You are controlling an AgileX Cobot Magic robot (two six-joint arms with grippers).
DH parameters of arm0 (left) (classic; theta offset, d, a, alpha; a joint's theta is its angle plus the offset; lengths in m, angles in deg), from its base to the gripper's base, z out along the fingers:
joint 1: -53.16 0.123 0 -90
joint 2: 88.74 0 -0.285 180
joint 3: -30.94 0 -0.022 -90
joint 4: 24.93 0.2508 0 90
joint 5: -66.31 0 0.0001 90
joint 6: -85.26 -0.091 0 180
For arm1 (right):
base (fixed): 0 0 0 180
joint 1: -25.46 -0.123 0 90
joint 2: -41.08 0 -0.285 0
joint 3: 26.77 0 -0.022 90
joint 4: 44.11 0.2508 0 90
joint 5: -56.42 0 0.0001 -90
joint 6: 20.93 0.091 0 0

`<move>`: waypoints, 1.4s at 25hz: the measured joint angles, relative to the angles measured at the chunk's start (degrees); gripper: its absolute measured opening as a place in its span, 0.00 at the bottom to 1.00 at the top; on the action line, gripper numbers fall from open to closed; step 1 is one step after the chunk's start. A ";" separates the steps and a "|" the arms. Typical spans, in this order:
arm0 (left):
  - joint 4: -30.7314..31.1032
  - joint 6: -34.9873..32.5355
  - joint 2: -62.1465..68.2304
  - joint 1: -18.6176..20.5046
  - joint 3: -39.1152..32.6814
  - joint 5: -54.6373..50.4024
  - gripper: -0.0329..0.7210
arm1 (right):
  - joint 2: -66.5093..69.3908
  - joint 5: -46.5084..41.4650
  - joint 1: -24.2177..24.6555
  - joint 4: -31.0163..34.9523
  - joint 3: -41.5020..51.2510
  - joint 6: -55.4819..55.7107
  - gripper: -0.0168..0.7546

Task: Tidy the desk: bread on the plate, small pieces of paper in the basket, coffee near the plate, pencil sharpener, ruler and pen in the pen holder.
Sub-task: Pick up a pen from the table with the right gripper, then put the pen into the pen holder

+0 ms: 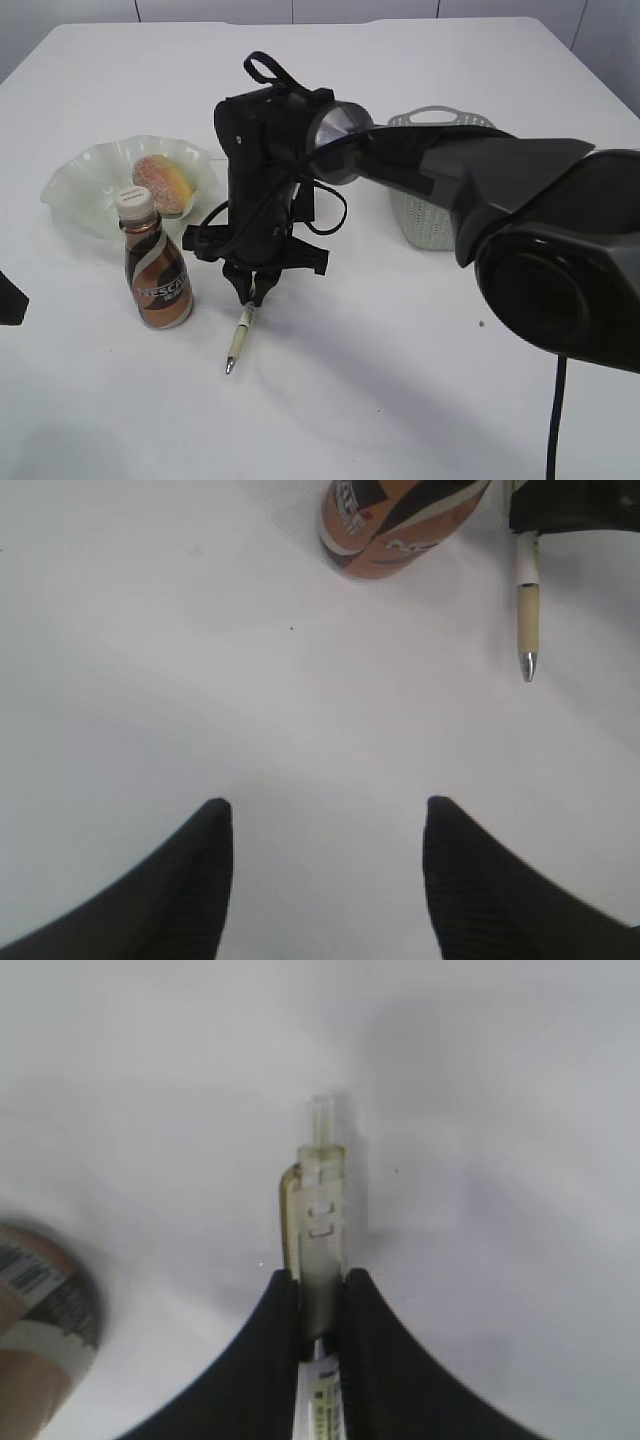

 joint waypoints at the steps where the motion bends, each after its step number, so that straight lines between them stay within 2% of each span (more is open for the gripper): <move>1: 0.00 0.00 0.00 0.00 0.00 0.00 0.63 | -0.36 -0.08 0.12 0.12 -0.28 -0.41 0.10; 8: 0.00 0.00 0.00 0.00 0.00 0.00 0.63 | -4.48 -0.21 2.31 1.91 -0.78 -6.68 0.10; 19: 0.00 0.00 0.00 0.00 0.00 0.00 0.63 | -13.34 -0.80 14.24 10.77 -0.91 -24.08 0.10; 22: 0.00 0.00 0.00 0.00 0.00 -0.49 0.63 | -14.83 -1.02 18.58 16.01 -1.04 -32.34 0.10; 28: 0.00 0.00 0.00 0.00 0.00 -1.82 0.63 | -15.02 -1.14 26.59 32.39 -1.08 -47.43 0.10; 35: 0.00 0.00 0.00 0.00 0.00 -3.37 0.63 | -14.61 4.17 30.31 50.12 -1.08 -64.15 0.10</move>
